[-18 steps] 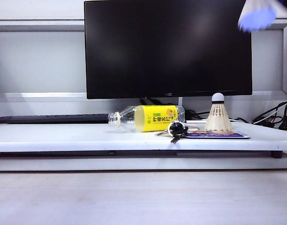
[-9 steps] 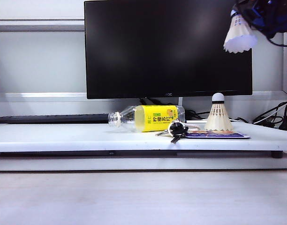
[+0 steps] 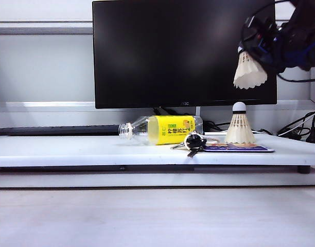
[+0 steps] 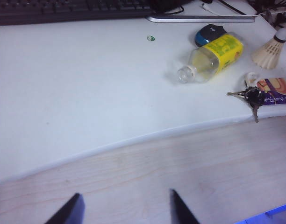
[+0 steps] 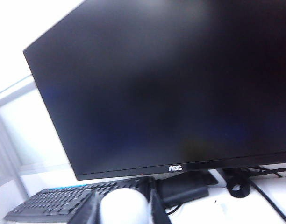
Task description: Stack the badminton balls on the table vertically.
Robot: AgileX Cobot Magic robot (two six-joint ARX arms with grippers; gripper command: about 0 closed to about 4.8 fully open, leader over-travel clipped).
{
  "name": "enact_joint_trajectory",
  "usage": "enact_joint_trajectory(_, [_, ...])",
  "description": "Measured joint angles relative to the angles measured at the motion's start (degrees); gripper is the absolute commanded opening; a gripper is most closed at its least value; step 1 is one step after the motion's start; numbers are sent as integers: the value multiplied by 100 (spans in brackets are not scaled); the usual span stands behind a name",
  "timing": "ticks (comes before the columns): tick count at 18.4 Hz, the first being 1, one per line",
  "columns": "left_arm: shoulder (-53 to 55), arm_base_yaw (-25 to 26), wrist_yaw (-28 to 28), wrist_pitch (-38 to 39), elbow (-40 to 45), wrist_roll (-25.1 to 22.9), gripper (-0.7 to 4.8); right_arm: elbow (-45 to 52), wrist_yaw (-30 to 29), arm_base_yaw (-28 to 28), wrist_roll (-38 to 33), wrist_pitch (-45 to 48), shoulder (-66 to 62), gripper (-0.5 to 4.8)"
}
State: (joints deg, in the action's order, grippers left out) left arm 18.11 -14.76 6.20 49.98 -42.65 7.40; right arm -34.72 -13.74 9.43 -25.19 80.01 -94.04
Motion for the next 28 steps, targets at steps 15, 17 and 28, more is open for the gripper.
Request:
enact_joint_trajectory(15, [2, 0, -17, 0, 0, 0, 246, -509, 352, 68, 258, 0, -1158, 93])
enact_joint_trajectory(17, [2, 0, -17, -2, 0, 0, 246, -509, 363, 68, 273, 2, -1268, 94])
enact_joint_trajectory(28, [0, 0, -85, -2, 0, -2, 246, -509, 15, 96, 271, -11, -1384, 94])
